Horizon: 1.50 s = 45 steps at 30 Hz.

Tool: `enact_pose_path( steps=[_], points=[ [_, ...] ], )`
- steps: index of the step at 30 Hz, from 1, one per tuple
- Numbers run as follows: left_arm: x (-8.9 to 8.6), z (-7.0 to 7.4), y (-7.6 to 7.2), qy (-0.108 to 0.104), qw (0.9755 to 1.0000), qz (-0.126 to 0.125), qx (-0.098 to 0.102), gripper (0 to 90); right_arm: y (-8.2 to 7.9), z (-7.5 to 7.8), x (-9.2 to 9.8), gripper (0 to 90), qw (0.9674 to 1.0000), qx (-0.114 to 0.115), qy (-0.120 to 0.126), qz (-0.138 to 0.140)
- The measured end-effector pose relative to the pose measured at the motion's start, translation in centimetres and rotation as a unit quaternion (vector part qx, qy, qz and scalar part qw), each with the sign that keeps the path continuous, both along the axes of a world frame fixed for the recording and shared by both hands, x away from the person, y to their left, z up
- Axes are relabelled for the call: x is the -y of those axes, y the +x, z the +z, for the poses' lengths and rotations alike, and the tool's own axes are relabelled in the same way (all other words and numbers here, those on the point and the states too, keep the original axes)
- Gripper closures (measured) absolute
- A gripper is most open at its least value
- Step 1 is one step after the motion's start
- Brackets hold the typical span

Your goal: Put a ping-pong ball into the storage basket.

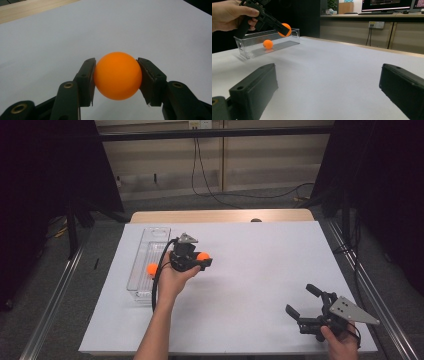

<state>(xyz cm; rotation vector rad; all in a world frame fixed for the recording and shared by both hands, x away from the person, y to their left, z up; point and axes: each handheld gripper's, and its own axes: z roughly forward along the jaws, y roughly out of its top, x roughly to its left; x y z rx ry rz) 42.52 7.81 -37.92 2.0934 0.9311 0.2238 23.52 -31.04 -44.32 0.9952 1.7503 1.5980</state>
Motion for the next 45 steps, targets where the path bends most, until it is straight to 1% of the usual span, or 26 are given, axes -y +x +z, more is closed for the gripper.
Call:
enact_pose_path(
  steps=[5,7,9,13,14,15,16,26,29,33,37,38,41,45],
  points=[
    [-0.2,0.0,0.0,-0.002,1.0,0.003,0.0,51.0,0.0,0.0,0.0,1.2,1.0,-0.001,0.001,0.0],
    [-0.2,0.1,0.0,0.003,1.0,0.0,0.002,51.0,0.0,0.0,0.0,1.2,1.0,-0.001,0.001,0.001],
    [-0.2,0.1,0.0,-0.004,1.0,0.005,0.002,51.0,0.0,0.0,0.0,1.2,1.0,0.0,0.001,0.001],
    [-0.7,0.3,0.0,-0.001,1.0,0.005,0.004,51.0,0.0,0.0,0.0,1.2,1.0,0.0,0.001,0.001],
    [-0.8,0.4,0.0,-0.004,0.9999,0.009,0.004,51.0,0.0,0.0,0.0,1.2,1.0,0.0,0.0,0.001],
    [-0.9,0.4,0.0,-0.003,0.9999,0.011,0.006,51.0,0.0,0.0,0.0,1.2,1.0,0.0,0.001,0.001],
    [-1.0,0.4,0.0,-0.002,0.9999,0.012,0.005,51.0,0.0,0.0,0.0,1.2,1.0,0.0,0.001,0.001],
    [-2.0,0.7,0.0,-0.006,0.9996,0.025,0.007,51.0,0.0,0.0,0.0,1.2,1.0,0.001,0.0,0.002],
    [-2.2,0.7,0.1,-0.002,0.9996,0.026,0.009,51.0,0.0,0.0,0.0,1.2,1.0,0.0,0.0,0.0],
    [-2.4,0.7,0.1,-0.002,0.9995,0.031,0.008,51.0,0.0,0.0,-0.1,1.2,1.0,0.001,0.001,0.001],
    [-2.7,0.7,0.2,0.006,0.9994,0.03,0.012,51.0,0.0,0.0,0.0,1.2,1.0,0.001,0.001,0.001],
    [-2.7,0.7,0.2,0.003,0.9994,0.033,0.01,51.0,0.0,0.0,0.0,1.2,1.0,0.0,0.001,0.001],
    [-2.8,0.7,0.2,0.004,0.9993,0.035,0.01,51.0,0.0,0.0,0.0,1.2,1.0,0.0,0.001,0.0],
    [-3.1,0.7,0.3,0.009,0.9992,0.037,0.01,51.0,0.0,0.0,0.0,1.2,1.0,0.001,0.001,0.001]
  ],
)
